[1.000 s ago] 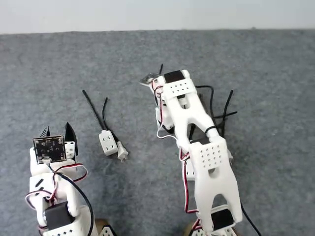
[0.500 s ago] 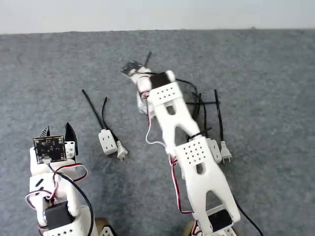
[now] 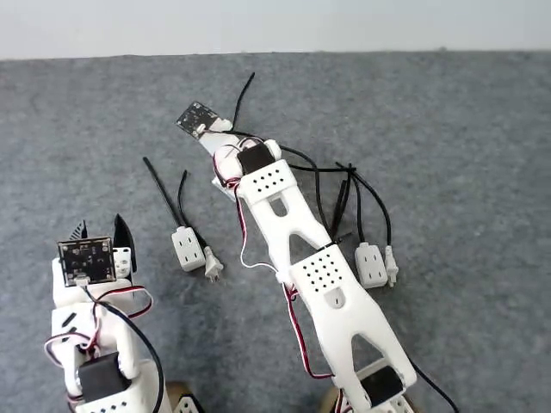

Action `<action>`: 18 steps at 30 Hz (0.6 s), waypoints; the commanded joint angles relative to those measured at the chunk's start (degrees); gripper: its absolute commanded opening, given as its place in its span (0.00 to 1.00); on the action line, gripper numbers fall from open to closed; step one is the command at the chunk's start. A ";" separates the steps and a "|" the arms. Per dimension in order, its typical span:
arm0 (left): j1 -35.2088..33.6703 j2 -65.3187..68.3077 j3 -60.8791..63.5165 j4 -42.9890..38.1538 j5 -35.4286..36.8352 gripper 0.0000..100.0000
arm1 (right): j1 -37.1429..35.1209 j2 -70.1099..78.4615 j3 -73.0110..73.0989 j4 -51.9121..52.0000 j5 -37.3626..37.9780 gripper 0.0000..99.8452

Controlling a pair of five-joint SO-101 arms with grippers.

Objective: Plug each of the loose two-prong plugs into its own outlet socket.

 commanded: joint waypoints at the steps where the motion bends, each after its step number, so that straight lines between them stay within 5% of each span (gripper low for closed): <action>1: 0.35 -1.14 -0.48 -1.67 -0.26 0.18 | -2.15 -2.15 -4.66 8.75 -0.35 0.12; 5: 0.35 -1.14 -0.48 -1.67 -0.26 0.18 | -2.33 -8.48 -7.21 25.27 -6.95 0.12; 10: 0.35 -1.14 -0.48 -1.67 -0.18 0.18 | 3.30 -18.86 5.71 24.84 -19.08 0.12; 18: 0.35 -1.14 0.92 -3.87 -0.26 0.18 | 4.70 -38.55 28.22 24.92 -19.25 0.12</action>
